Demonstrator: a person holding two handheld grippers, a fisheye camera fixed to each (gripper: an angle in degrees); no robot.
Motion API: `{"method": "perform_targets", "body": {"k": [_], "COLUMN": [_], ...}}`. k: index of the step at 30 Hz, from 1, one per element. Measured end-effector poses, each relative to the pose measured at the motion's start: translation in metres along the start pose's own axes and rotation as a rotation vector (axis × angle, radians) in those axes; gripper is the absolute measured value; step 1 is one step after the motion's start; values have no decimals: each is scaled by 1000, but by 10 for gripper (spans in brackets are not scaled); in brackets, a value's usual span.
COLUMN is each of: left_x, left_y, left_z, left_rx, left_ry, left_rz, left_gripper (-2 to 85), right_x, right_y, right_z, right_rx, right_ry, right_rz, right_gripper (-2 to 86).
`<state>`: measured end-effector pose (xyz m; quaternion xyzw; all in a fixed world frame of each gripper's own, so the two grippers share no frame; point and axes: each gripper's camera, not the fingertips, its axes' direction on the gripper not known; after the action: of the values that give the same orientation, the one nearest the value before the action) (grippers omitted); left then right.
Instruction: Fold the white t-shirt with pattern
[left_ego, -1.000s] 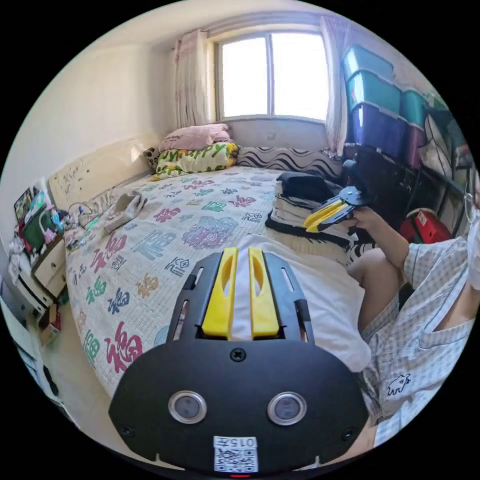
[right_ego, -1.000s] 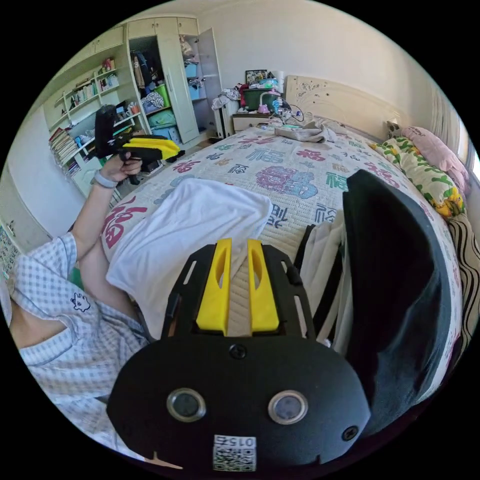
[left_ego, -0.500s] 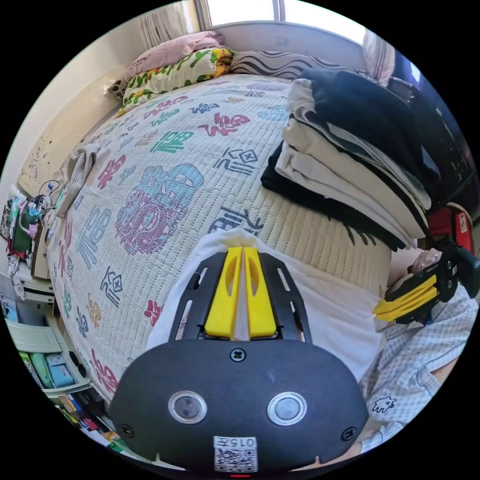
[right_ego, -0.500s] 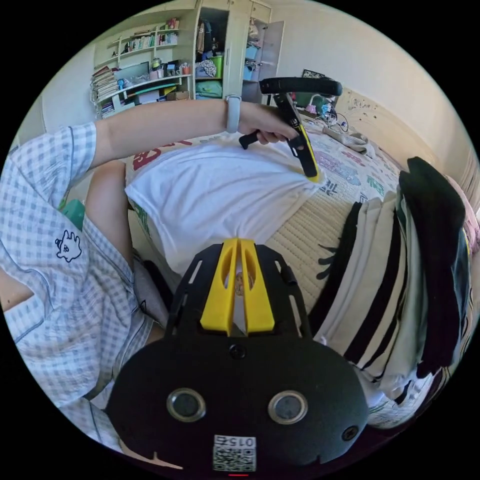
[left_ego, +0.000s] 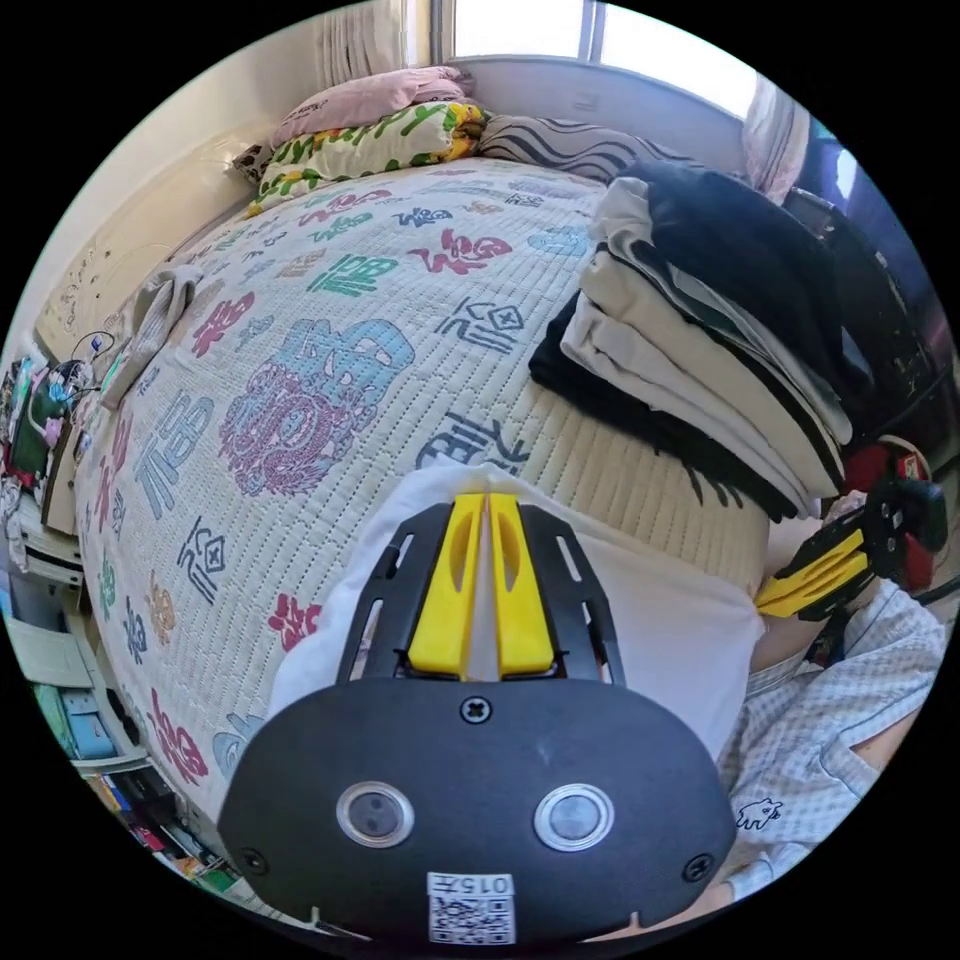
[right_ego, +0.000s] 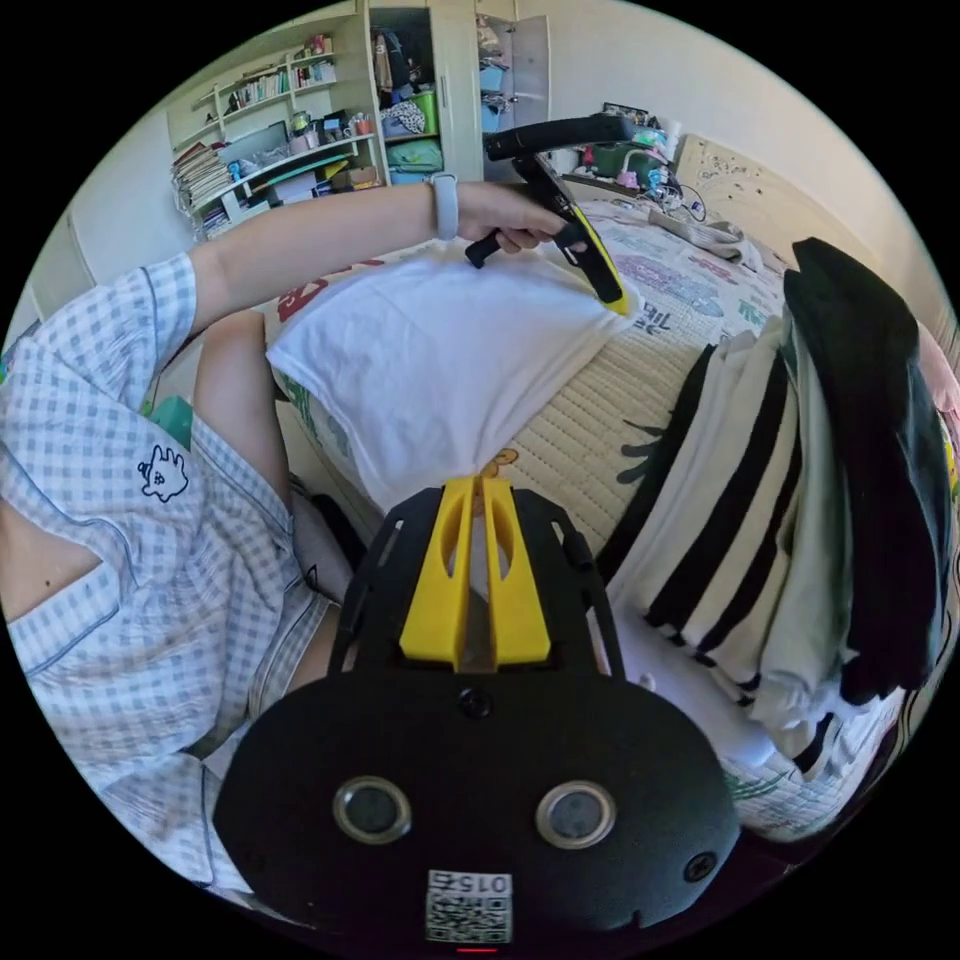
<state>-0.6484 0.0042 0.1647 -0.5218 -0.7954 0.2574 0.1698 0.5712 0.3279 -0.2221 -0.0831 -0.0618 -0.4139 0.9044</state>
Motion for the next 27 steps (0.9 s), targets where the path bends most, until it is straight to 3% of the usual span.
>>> {"method": "perform_targets", "body": {"k": [7,11,17,22,27], "left_x": [12,52,115,116,113], "left_y": [110,236,378,396,394], "left_z": [-114,-157,-141,-134,-155], "left_rx": [237,283,355,423,336], "left_ry": [1,-7,36,-23,-113], "left_rz": [4,8,-30,-67,-24], "left_gripper": [46,67,72,47,23], "right_x": [-38,-78,-88,-91,-64], "right_y": [-4,-36,-57,-76,-102], "right_z": [-52,-26,27,50,45], "right_rx": [327,197,-13,-95,-147], "right_ry": [-22,47,83,191,40], "right_rz": [-121,-263,-340,-377,-326], "right_gripper": [65,74,78,25,1]}}
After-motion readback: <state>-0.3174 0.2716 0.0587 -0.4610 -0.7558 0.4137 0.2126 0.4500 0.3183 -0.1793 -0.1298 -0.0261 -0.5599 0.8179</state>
